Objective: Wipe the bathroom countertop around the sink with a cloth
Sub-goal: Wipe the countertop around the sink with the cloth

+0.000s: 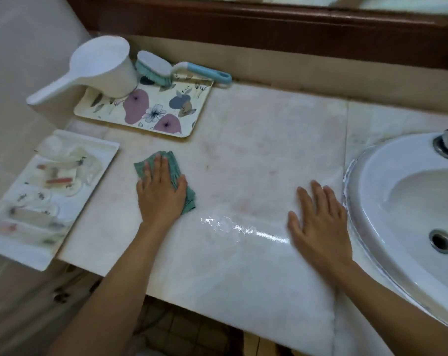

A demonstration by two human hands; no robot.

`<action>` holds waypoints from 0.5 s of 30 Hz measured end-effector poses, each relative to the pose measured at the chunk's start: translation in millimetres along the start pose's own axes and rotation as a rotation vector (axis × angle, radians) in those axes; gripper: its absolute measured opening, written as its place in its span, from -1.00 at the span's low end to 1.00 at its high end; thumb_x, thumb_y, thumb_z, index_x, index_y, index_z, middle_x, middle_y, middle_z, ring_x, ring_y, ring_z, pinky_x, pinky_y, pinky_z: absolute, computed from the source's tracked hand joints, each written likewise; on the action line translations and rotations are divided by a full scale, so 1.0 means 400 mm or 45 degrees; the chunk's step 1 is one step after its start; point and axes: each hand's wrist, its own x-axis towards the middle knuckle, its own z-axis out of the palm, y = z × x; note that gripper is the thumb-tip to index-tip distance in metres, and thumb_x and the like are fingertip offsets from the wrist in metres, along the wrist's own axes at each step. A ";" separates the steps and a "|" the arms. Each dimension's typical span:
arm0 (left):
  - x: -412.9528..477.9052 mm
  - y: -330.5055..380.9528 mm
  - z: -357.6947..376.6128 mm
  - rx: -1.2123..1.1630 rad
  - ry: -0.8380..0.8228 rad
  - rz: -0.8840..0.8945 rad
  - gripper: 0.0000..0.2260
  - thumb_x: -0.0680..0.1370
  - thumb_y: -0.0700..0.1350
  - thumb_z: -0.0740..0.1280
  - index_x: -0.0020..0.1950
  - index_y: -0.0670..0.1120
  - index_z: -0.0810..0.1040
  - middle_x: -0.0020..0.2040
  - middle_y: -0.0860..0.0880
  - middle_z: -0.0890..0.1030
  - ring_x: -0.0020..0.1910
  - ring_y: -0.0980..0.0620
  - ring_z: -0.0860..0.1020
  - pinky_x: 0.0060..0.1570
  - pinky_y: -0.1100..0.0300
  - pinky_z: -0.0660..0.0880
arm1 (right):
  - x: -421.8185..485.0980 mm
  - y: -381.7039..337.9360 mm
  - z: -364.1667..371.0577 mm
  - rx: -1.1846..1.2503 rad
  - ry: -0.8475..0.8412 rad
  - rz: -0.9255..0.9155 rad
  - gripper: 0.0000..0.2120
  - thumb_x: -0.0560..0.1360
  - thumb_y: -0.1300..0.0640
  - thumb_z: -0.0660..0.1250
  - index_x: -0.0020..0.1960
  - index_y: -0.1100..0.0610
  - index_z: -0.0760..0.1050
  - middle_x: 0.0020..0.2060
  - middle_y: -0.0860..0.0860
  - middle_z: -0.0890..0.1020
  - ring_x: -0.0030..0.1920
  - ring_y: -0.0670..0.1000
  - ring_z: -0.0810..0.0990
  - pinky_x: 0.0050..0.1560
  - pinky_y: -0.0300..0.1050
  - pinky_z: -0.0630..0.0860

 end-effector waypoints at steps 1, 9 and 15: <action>0.018 -0.010 -0.006 -0.007 0.002 -0.085 -0.40 0.61 0.17 -0.06 0.59 -0.04 -0.05 0.60 0.00 -0.04 0.57 -0.05 -0.08 0.50 -0.08 -0.05 | -0.001 -0.004 0.001 -0.005 0.001 0.000 -0.42 0.53 -0.15 0.04 0.51 -0.01 0.18 0.55 0.04 0.13 0.54 0.11 0.03 0.45 0.05 -0.01; -0.299 0.284 0.080 -0.151 0.062 0.124 -0.40 0.60 0.09 0.02 0.58 -0.14 0.00 0.59 -0.08 0.01 0.57 -0.11 -0.07 0.48 -0.10 -0.12 | -0.007 -0.003 0.006 -0.028 0.007 0.010 -0.41 0.55 -0.16 -0.05 0.53 0.02 0.14 0.56 0.07 0.10 0.54 0.13 0.00 0.47 0.11 0.00; -0.417 0.106 0.042 -0.051 -0.123 0.701 -0.42 0.61 0.18 0.00 0.59 0.01 -0.01 0.59 0.09 -0.04 0.57 0.04 -0.14 0.49 -0.07 0.04 | -0.007 -0.001 0.008 -0.005 0.031 -0.029 -0.42 0.56 -0.16 -0.05 0.52 0.04 0.14 0.55 0.10 0.11 0.54 0.14 0.01 0.47 0.15 0.05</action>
